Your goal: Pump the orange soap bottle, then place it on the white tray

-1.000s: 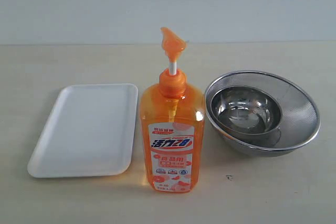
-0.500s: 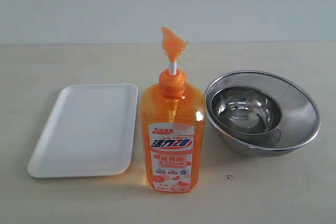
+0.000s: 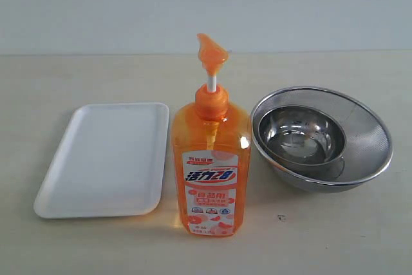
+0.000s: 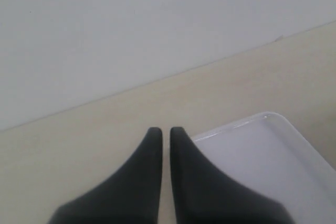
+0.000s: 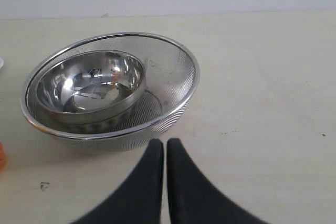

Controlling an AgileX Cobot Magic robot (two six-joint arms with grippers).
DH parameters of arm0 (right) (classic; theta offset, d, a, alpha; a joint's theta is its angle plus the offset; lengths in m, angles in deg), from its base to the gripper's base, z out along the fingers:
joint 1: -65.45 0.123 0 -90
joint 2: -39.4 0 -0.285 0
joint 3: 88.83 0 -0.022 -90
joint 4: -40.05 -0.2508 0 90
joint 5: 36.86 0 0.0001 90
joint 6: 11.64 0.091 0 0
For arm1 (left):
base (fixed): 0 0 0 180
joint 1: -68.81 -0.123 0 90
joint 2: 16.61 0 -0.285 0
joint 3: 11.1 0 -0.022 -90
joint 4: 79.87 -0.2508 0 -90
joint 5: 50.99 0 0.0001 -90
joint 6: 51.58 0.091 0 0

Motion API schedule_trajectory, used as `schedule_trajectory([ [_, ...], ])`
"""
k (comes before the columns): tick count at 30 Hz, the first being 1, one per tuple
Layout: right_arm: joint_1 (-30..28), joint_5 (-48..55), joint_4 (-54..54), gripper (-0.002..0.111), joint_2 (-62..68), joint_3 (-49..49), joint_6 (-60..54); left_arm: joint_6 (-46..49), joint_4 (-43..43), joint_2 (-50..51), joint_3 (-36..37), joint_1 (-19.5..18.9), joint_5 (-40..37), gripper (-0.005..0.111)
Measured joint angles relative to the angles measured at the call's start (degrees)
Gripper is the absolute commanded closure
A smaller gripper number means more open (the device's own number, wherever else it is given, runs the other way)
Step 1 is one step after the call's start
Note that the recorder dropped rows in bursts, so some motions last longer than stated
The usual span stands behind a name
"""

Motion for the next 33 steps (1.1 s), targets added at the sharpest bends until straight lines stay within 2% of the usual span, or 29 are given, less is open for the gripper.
schedule_trajectory([
  [9, 0.0, 0.0, 0.0, 0.108, 0.0, 0.0, 0.0, -1.7, -1.1, 0.0, 3.9, 0.0, 6.5, 0.102],
  [12, 0.0, 0.0, 0.0, 0.108, 0.0, 0.0, 0.0, -6.4, -6.8, 0.0, 4.2, 0.0, 7.2, 0.102],
  [19, 0.0, 0.0, 0.0, 0.108, 0.0, 0.0, 0.0, -25.7, -30.5, 3.0, 4.3, 0.0, 11.3, 0.102],
  [21, 0.0, 0.0, 0.0, 0.108, 0.0, 0.0, 0.0, -29.3, -34.7, 5.5, 4.3, 0.0, 13.0, 0.102],
  [28, 0.0, 0.0, 0.0, 0.108, 0.0, 0.0, 0.0, -32.8, -38.0, 14.8, 4.3, 0.0, 22.1, 0.102],
  [33, 0.0, 0.0, 0.0, 0.108, 0.0, 0.0, 0.0, -32.8, -41.1, 18.8, 4.3, 0.0, 23.0, 0.102],
])
